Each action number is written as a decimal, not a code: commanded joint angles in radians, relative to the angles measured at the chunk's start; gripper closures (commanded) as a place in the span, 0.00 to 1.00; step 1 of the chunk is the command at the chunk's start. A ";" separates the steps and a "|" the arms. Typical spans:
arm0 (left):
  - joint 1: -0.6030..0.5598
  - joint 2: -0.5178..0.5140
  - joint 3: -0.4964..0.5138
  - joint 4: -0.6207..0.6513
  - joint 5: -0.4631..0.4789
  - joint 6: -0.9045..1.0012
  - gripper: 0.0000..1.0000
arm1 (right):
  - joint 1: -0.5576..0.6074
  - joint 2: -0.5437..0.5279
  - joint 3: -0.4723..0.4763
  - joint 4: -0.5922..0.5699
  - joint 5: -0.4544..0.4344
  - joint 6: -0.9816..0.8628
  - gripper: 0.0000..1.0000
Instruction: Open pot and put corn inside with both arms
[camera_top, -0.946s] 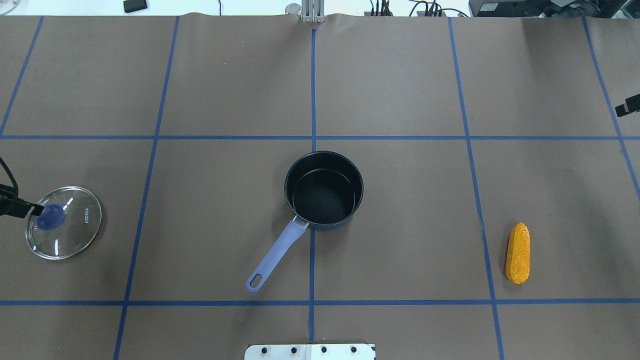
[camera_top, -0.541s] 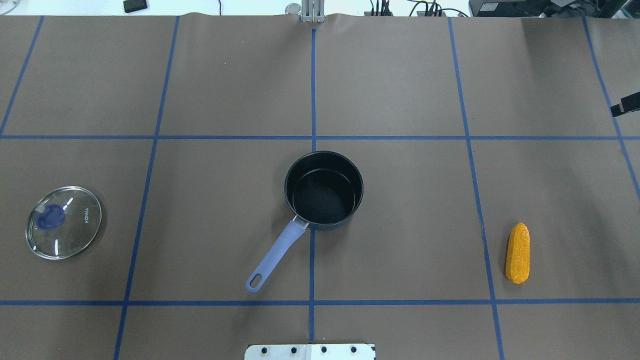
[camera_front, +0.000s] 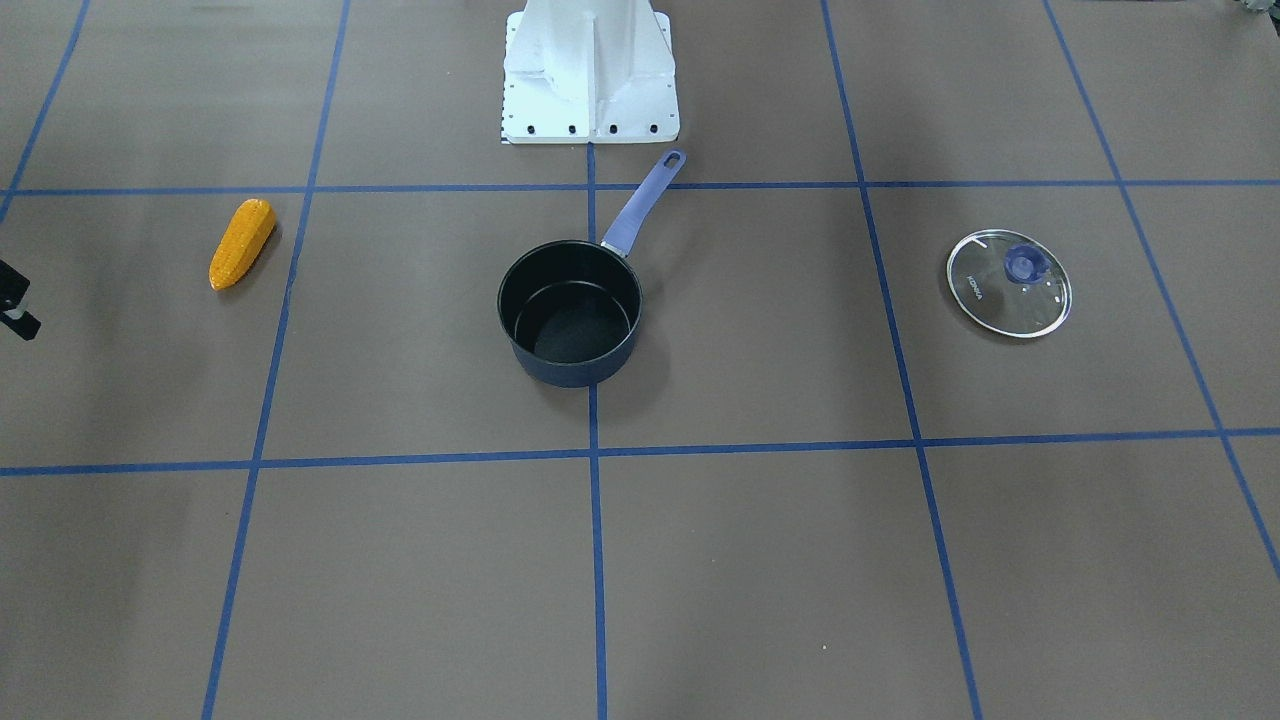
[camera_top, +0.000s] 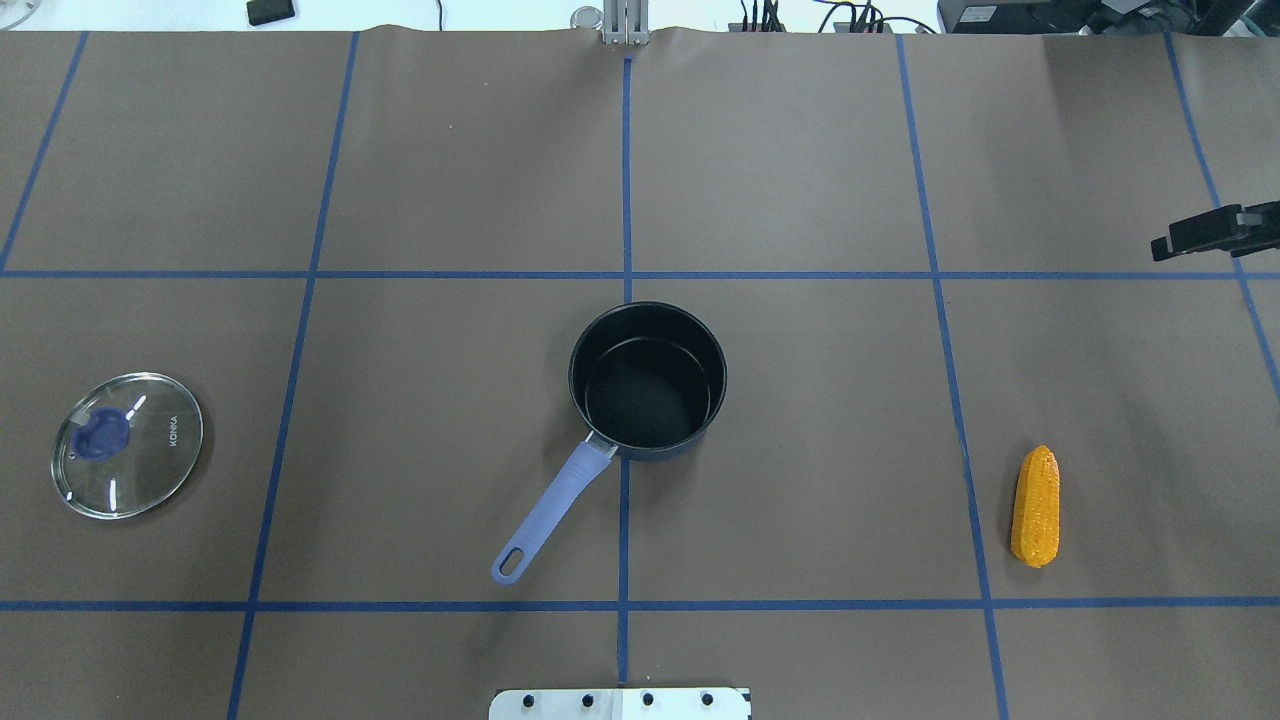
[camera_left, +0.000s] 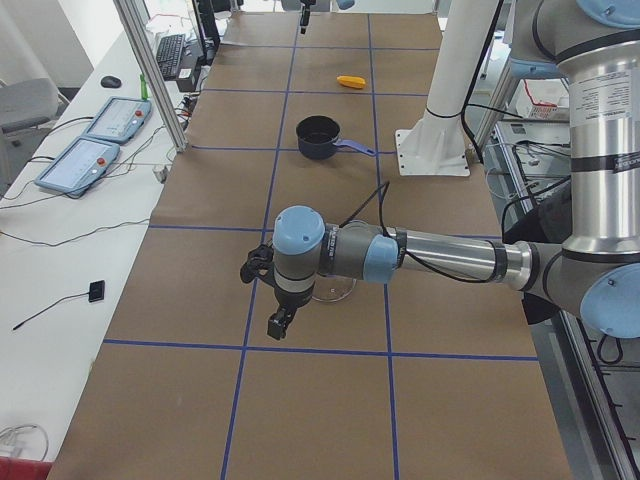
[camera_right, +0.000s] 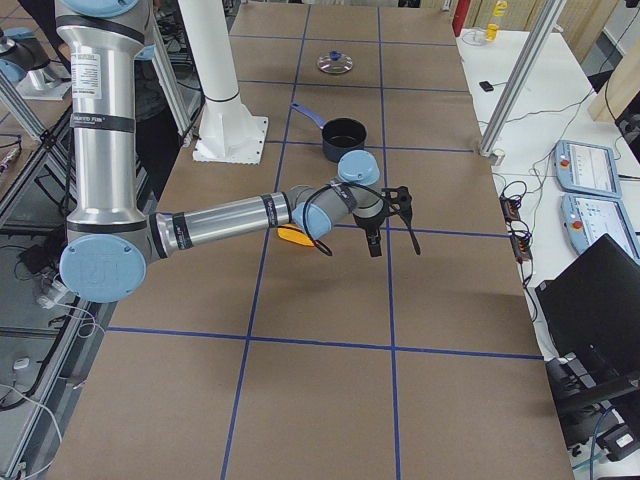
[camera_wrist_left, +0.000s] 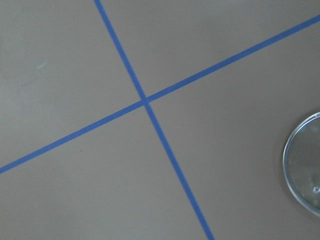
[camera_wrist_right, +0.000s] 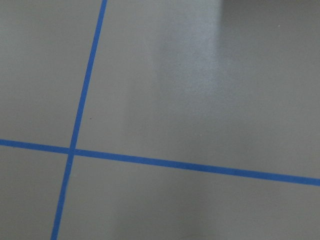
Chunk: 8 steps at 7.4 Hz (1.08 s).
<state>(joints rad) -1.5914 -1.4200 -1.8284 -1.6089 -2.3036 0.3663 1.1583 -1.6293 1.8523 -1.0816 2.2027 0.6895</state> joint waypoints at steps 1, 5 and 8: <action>-0.015 0.013 0.003 -0.037 -0.004 0.010 0.01 | -0.240 -0.139 0.141 0.043 -0.224 0.242 0.00; -0.015 0.007 -0.002 -0.039 -0.005 0.010 0.01 | -0.716 -0.261 0.160 0.192 -0.717 0.686 0.00; -0.015 0.007 -0.003 -0.040 -0.005 0.010 0.01 | -0.891 -0.287 0.160 0.184 -0.875 0.772 0.03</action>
<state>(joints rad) -1.6060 -1.4128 -1.8310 -1.6485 -2.3086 0.3758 0.3336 -1.9081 2.0126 -0.8950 1.3864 1.4307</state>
